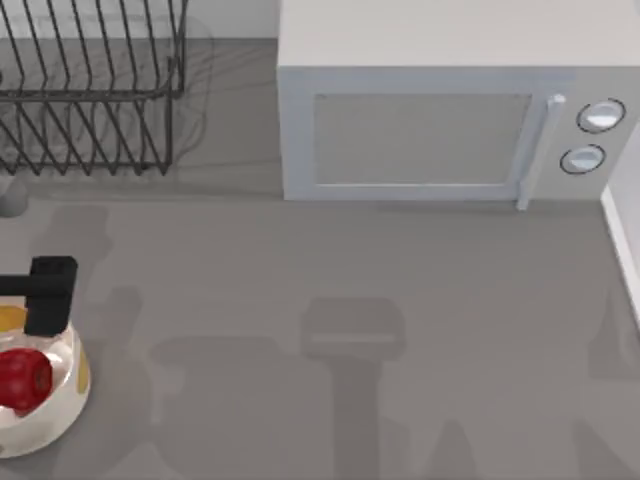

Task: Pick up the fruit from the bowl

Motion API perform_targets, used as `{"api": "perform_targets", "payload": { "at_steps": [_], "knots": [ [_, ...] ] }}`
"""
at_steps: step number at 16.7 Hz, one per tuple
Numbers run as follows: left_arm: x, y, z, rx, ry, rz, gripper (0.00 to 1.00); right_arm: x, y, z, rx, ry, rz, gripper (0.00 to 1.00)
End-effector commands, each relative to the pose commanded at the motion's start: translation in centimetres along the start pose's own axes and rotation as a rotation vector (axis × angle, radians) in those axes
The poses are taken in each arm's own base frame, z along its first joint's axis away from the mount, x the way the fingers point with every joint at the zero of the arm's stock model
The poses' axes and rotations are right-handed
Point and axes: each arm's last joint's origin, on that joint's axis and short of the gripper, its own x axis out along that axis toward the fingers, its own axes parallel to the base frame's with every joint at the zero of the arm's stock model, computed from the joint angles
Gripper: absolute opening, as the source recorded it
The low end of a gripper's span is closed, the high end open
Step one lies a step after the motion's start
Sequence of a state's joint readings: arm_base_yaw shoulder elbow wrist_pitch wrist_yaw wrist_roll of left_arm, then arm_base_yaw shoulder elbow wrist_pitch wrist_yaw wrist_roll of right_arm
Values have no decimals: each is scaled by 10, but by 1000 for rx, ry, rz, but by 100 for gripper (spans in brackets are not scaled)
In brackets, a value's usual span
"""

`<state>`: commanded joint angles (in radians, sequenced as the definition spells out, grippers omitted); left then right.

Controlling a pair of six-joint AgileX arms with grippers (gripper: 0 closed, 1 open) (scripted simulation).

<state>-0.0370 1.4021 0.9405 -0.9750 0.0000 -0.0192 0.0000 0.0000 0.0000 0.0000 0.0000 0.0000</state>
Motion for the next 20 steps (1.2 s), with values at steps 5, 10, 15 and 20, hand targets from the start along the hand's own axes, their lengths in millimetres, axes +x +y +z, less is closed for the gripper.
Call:
{"api": "perform_targets", "payload": {
  "at_steps": [5,10,15,20],
  "knots": [
    [10,-1,17,2,134,2,100,0,0,0,0,0,0,100],
    [11,0,17,-3,133,3,100,0,0,0,0,0,0,100],
    [51,0,17,-1,136,3,100,0,0,0,0,0,0,100],
    [106,-1,9,1,121,2,100,0,0,0,0,0,0,100]
  ]
}}
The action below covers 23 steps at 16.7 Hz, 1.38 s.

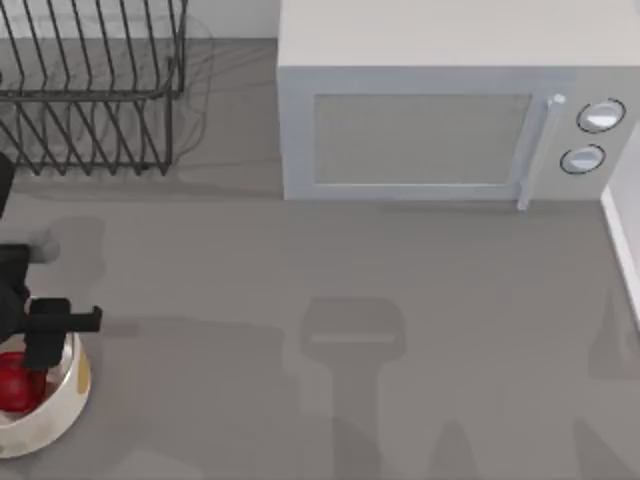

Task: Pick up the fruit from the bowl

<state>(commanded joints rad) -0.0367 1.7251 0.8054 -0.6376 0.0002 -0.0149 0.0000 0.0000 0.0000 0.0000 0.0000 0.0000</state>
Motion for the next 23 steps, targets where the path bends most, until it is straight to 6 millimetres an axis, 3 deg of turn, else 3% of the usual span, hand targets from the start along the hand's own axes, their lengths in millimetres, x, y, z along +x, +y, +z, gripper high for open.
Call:
{"api": "perform_targets", "payload": {
  "at_steps": [2,6,19,23],
  "knots": [
    [12,0,-4,1,11,0,100,0,0,0,0,0,0,100],
    [13,0,-4,1,13,0,100,0,0,0,0,0,0,100],
    [13,0,-4,1,13,0,2,0,0,0,0,0,0,100],
    [13,0,-4,1,13,0,0,0,0,0,0,0,0,100]
  ]
}}
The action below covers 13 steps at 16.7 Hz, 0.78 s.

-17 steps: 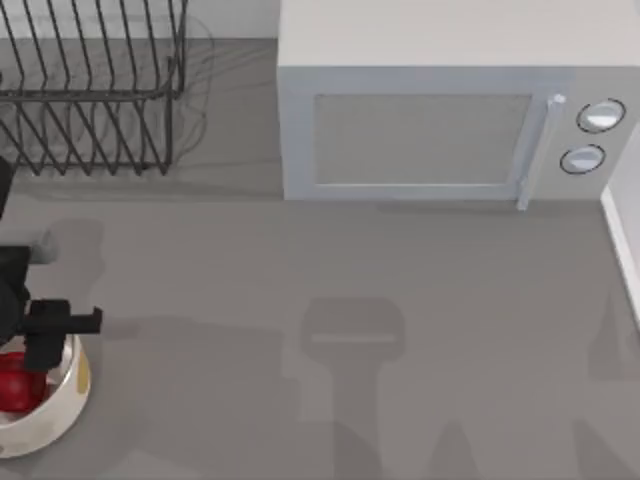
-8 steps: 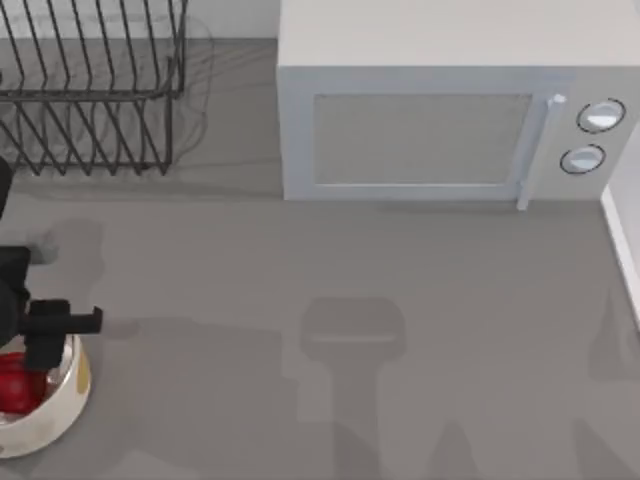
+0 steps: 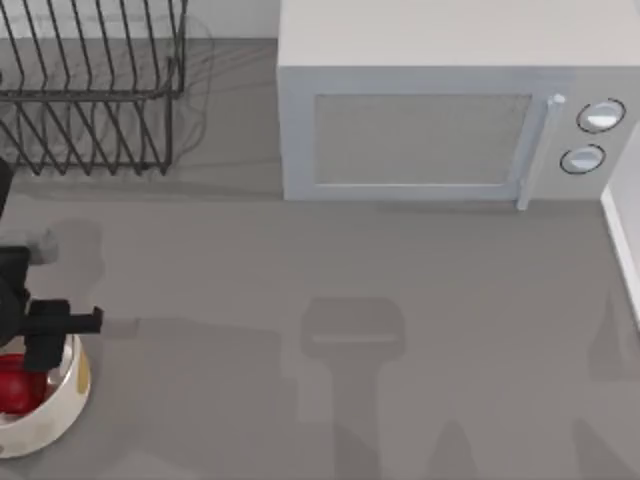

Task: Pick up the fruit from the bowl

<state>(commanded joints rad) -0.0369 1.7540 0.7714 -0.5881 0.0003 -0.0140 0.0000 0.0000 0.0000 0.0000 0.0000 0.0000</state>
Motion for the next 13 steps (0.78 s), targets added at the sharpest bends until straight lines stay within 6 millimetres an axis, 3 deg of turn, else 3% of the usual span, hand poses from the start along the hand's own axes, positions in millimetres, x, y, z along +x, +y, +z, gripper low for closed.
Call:
{"api": "perform_targets", "payload": {
  "at_steps": [4,5,9,13],
  "knots": [
    [0,0,0,0,0,0,0,0,0,0,0,0,0,100],
    [-43,2,-6,-37,-79,-3,0,0,0,0,0,0,0,100],
    [-56,2,3,-37,-68,-2,0,0,0,0,0,0,0,100],
    [-108,1,26,-37,-54,-2,0,0,0,0,0,0,0,100]
  ]
}}
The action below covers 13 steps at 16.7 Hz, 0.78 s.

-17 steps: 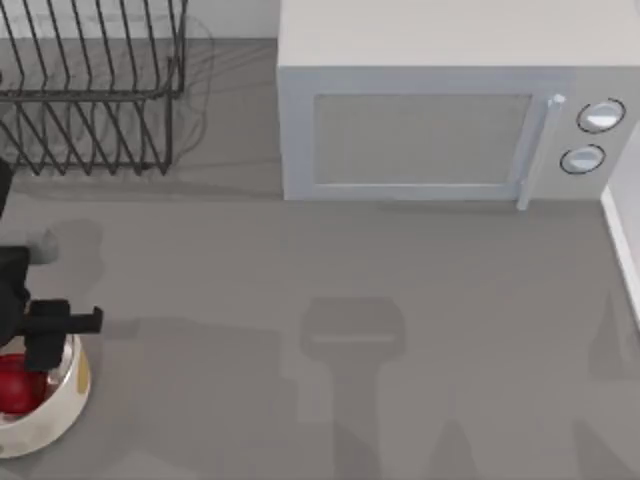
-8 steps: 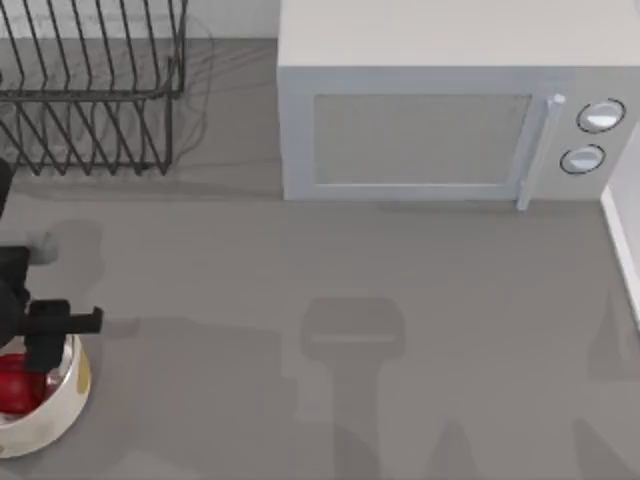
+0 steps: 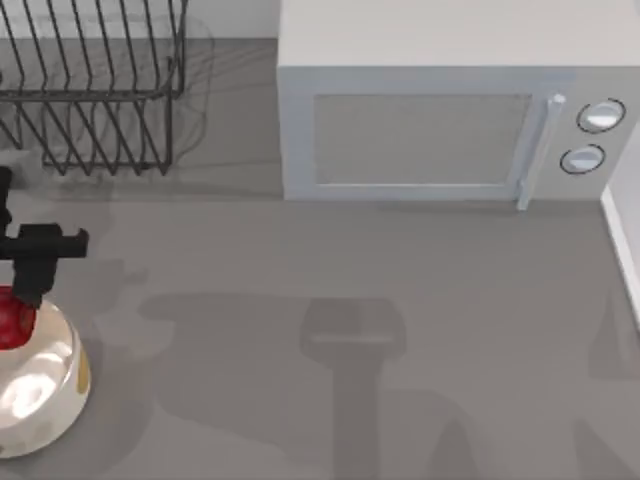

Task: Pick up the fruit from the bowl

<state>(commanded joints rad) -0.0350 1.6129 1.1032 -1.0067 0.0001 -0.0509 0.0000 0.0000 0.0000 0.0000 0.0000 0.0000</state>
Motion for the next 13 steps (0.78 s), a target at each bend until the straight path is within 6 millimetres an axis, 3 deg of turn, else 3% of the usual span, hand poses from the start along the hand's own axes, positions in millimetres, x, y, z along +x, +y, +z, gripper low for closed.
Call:
{"api": "perform_targets", "payload": {
  "at_steps": [3,7,10,13],
  "knots": [
    [-64,-1,10,0,13,1,0,0,0,0,0,0,0,100],
    [-144,0,-2,0,1,0,0,0,0,0,0,0,0,100],
    [-178,1,-17,0,-18,-1,0,0,0,0,0,0,0,100],
    [-186,1,-22,0,-24,-1,0,0,0,0,0,0,0,100]
  ]
}}
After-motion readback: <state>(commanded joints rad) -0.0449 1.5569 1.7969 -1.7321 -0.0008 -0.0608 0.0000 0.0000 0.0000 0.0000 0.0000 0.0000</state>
